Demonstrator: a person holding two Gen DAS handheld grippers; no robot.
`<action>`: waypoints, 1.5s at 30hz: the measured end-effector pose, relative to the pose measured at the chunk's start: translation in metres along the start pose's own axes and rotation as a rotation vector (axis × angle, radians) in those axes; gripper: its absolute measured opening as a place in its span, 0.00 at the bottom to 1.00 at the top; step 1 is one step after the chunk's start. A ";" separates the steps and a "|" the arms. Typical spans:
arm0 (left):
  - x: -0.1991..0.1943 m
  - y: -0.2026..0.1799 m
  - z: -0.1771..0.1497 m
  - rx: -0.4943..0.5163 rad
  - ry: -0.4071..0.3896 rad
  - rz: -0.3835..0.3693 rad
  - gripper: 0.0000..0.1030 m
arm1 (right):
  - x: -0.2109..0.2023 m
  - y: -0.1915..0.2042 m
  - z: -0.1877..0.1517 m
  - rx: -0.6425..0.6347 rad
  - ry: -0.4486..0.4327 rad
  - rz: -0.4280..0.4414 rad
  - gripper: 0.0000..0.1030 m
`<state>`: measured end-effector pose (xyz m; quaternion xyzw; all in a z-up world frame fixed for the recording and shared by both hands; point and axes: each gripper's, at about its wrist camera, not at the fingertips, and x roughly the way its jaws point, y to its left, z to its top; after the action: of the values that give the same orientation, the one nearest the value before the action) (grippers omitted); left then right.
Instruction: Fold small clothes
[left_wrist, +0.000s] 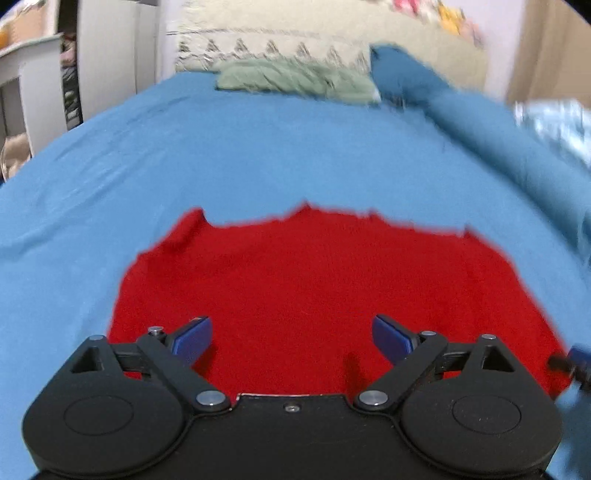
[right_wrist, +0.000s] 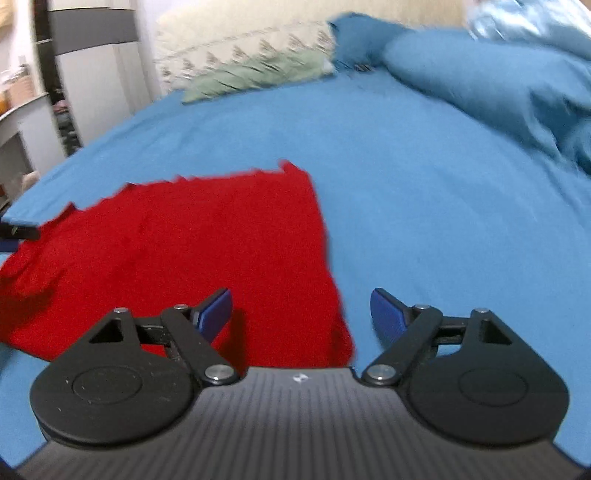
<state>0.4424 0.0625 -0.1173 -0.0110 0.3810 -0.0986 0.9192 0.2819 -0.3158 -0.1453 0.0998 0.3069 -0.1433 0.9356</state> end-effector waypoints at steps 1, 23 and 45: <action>0.002 -0.007 -0.005 0.017 0.017 0.006 0.93 | 0.001 -0.004 -0.003 0.020 0.004 -0.001 0.93; 0.023 -0.009 -0.015 -0.057 0.163 -0.013 1.00 | -0.008 -0.006 0.020 0.338 0.001 0.138 0.24; -0.076 0.128 -0.073 -0.246 0.084 0.017 1.00 | 0.061 0.323 0.008 -0.167 0.259 0.755 0.25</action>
<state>0.3611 0.2066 -0.1287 -0.1163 0.4287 -0.0437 0.8949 0.4401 -0.0270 -0.1436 0.1463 0.3745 0.2495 0.8809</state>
